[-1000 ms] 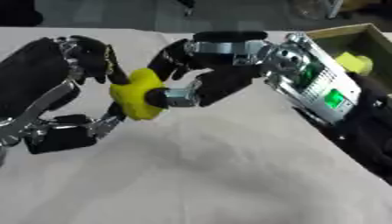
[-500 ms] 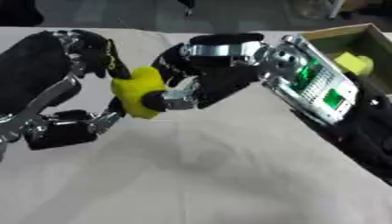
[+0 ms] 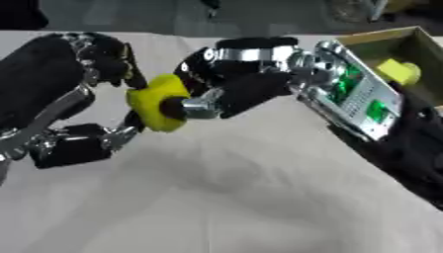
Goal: Pick up the objects with one hand, pass them to the other hand, and then place them into the box on the other side of the table.
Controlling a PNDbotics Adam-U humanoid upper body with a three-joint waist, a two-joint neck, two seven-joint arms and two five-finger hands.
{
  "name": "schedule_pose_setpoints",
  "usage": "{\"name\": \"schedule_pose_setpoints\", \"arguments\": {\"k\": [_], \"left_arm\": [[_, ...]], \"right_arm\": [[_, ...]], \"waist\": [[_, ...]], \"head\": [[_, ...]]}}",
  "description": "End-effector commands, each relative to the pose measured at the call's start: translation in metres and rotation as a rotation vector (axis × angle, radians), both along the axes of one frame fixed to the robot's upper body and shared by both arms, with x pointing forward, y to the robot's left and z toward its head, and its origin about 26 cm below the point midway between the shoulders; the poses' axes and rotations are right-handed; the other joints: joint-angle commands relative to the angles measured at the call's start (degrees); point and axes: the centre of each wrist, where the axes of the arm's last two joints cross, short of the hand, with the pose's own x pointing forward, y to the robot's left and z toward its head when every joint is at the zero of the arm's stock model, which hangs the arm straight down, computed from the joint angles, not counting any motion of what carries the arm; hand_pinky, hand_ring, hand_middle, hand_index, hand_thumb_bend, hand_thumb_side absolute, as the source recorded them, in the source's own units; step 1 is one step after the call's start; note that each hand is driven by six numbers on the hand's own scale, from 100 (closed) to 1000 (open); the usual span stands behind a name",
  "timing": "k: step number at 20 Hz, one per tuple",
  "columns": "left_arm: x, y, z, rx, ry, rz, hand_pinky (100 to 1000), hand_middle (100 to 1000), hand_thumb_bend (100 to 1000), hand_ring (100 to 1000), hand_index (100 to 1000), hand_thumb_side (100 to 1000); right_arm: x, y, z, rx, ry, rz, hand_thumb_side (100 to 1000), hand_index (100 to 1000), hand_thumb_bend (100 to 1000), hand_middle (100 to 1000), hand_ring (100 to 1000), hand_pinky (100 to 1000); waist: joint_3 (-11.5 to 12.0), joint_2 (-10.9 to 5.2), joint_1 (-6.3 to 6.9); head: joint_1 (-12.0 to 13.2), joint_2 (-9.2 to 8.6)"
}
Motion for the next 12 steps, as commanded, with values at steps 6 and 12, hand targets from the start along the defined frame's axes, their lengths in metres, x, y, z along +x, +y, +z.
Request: {"name": "schedule_pose_setpoints", "arguments": {"k": [6, 12], "left_arm": [[-0.0029, 0.0026, 0.0091, -0.002, -0.046, 0.020, 445, 531, 223, 515, 637, 100], [-0.0022, 0.0047, 0.0083, -0.001, -0.046, 0.057, 503, 616, 352, 576, 727, 100]], "right_arm": [[-0.0045, -0.0014, 0.0097, 0.074, -0.009, -0.068, 315, 632, 100, 600, 801, 886], [-0.0045, -0.0017, 0.0096, 0.084, -0.013, -0.081, 249, 608, 100, 583, 795, 885]], "waist": [[-0.12, -0.74, 0.07], [-0.07, -0.77, -0.01]], "head": [[-0.34, -0.12], [-0.45, 0.12]]}}
